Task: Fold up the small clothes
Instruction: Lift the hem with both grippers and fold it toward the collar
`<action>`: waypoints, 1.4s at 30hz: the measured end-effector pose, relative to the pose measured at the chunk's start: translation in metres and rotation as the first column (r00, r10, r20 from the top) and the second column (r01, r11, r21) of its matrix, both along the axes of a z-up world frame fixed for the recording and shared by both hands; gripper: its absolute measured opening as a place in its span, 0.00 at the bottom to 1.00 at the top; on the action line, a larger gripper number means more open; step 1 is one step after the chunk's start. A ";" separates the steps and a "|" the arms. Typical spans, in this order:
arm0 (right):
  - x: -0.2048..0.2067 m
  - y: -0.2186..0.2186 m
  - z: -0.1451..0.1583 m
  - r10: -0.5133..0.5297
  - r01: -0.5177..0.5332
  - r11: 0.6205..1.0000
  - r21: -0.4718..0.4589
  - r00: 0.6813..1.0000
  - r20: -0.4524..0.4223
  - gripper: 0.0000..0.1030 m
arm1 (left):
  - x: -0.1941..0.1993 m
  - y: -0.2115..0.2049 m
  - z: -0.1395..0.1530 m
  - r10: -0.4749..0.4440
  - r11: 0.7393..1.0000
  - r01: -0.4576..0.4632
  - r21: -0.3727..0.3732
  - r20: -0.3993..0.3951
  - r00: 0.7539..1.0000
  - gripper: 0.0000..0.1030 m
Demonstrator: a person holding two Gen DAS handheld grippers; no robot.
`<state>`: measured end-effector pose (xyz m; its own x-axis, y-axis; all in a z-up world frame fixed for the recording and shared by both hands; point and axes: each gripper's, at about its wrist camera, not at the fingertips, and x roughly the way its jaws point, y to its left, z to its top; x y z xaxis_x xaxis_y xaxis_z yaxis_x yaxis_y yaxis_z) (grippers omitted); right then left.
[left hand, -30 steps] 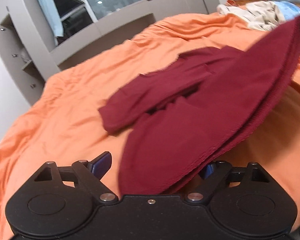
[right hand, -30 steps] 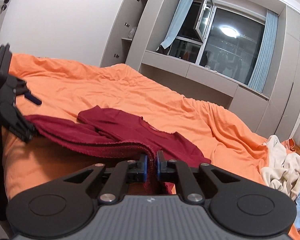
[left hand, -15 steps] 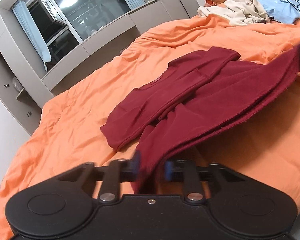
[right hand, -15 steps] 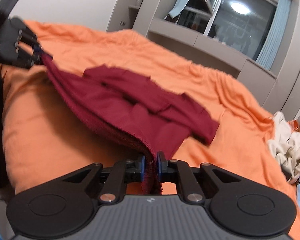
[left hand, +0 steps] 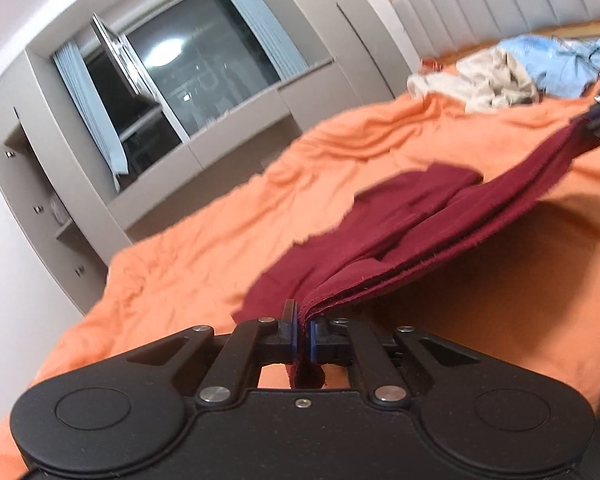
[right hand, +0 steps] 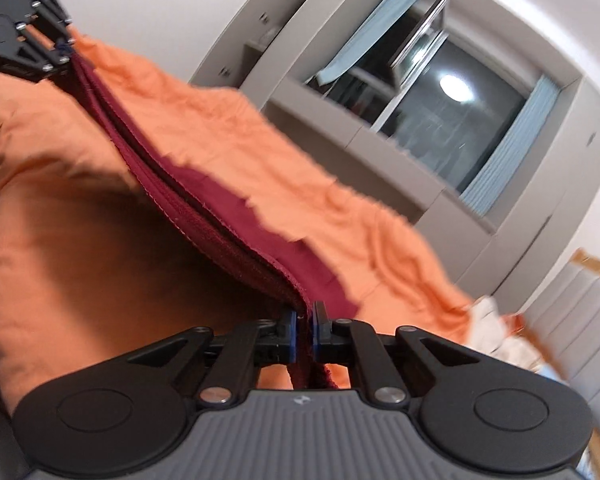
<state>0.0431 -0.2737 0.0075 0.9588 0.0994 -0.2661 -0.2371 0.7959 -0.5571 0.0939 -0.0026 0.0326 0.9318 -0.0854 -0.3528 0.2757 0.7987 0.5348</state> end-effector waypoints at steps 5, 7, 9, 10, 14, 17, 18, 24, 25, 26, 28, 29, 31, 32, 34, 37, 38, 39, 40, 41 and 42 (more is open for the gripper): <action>-0.036 -0.008 0.023 0.001 -0.001 1.000 -0.017 0.999 0.040 0.07 | -0.038 -0.008 0.020 -0.041 0.999 0.040 0.020 0.028 0.999 0.05; -0.052 -0.010 0.029 0.002 -0.001 1.000 -0.006 0.999 0.038 0.07 | -0.056 -0.011 0.026 -0.058 0.998 0.057 0.036 0.027 0.998 0.05; -0.068 -0.014 0.037 0.000 -0.001 1.000 0.024 0.999 0.039 0.07 | -0.072 -0.013 0.032 -0.066 0.997 0.065 0.039 0.024 0.998 0.05; -0.076 -0.015 0.041 -0.002 0.000 0.999 0.041 0.999 0.043 0.07 | -0.081 -0.014 0.036 -0.070 0.997 0.070 0.032 0.022 0.997 0.05; -0.095 -0.020 0.054 -0.014 0.010 0.997 0.082 0.999 0.046 0.07 | -0.109 -0.015 0.048 -0.083 0.996 0.082 0.021 0.022 0.996 0.05; -0.090 -0.021 0.054 -0.017 0.013 0.997 0.080 0.999 0.045 0.08 | -0.116 -0.015 0.055 -0.085 0.996 0.085 -0.004 0.010 0.996 0.05; -0.085 -0.021 0.055 -0.017 0.013 0.997 0.081 0.999 0.042 0.08 | -0.115 -0.015 0.056 -0.085 0.996 0.085 -0.014 0.007 0.996 0.05; -0.066 -0.020 0.060 -0.019 0.014 0.997 0.081 0.998 0.064 0.08 | -0.100 -0.020 0.059 -0.087 0.996 0.087 -0.016 0.027 0.996 0.05; -0.060 -0.020 0.061 -0.019 0.013 0.997 0.081 0.997 0.069 0.08 | -0.095 -0.022 0.060 -0.085 0.996 0.086 -0.010 0.033 0.996 0.05; -0.052 -0.021 0.062 -0.019 0.013 0.997 0.079 0.997 0.074 0.08 | -0.091 -0.022 0.061 -0.085 0.996 0.086 -0.005 0.038 0.996 0.05; -0.037 -0.021 0.063 -0.023 0.018 0.997 0.072 0.996 0.080 0.08 | -0.078 -0.024 0.064 -0.085 0.996 0.085 0.006 0.049 0.995 0.06; -0.028 -0.021 0.064 -0.024 0.019 0.998 0.067 0.996 0.086 0.08 | -0.071 -0.025 0.065 -0.083 0.996 0.083 0.012 0.054 0.995 0.06; -0.007 -0.021 0.066 -0.026 0.020 0.998 0.057 0.995 0.101 0.08 | -0.054 -0.027 0.068 -0.081 0.997 0.080 0.018 0.061 0.995 0.06; 0.005 -0.021 0.066 -0.024 0.018 0.998 0.052 0.994 0.108 0.08 | -0.045 -0.027 0.069 -0.079 0.997 0.078 0.017 0.062 0.995 0.06; 0.030 -0.021 0.066 -0.014 0.008 0.999 0.050 0.993 0.120 0.08 | -0.023 -0.026 0.071 -0.075 0.997 0.075 0.007 0.060 0.995 0.06; 0.069 -0.024 0.061 -0.002 -0.006 0.998 0.066 0.993 0.122 0.08 | 0.014 -0.025 0.071 -0.064 0.998 0.065 -0.015 0.051 0.997 0.06; 0.085 -0.026 0.058 0.002 -0.011 0.997 0.071 0.993 0.118 0.08 | 0.027 -0.025 0.071 -0.059 0.998 0.060 -0.020 0.047 0.997 0.06; 0.098 -0.027 0.056 0.007 -0.015 0.997 0.070 0.994 0.113 0.08 | 0.041 -0.025 0.069 -0.051 0.998 0.052 -0.023 0.038 0.998 0.06; 0.111 -0.027 0.054 0.012 -0.019 0.998 0.064 0.994 0.109 0.08 | 0.053 -0.025 0.067 -0.045 0.999 0.046 -0.021 0.028 0.999 0.06; 0.124 -0.029 0.051 0.016 -0.022 0.998 0.057 0.994 0.106 0.08 | 0.066 -0.025 0.065 -0.039 0.999 0.039 -0.013 0.018 0.999 0.06; 0.138 -0.029 0.049 0.021 -0.026 0.998 0.052 0.995 0.098 0.08 | 0.076 -0.026 0.063 -0.035 0.999 0.035 -0.003 0.010 0.999 0.06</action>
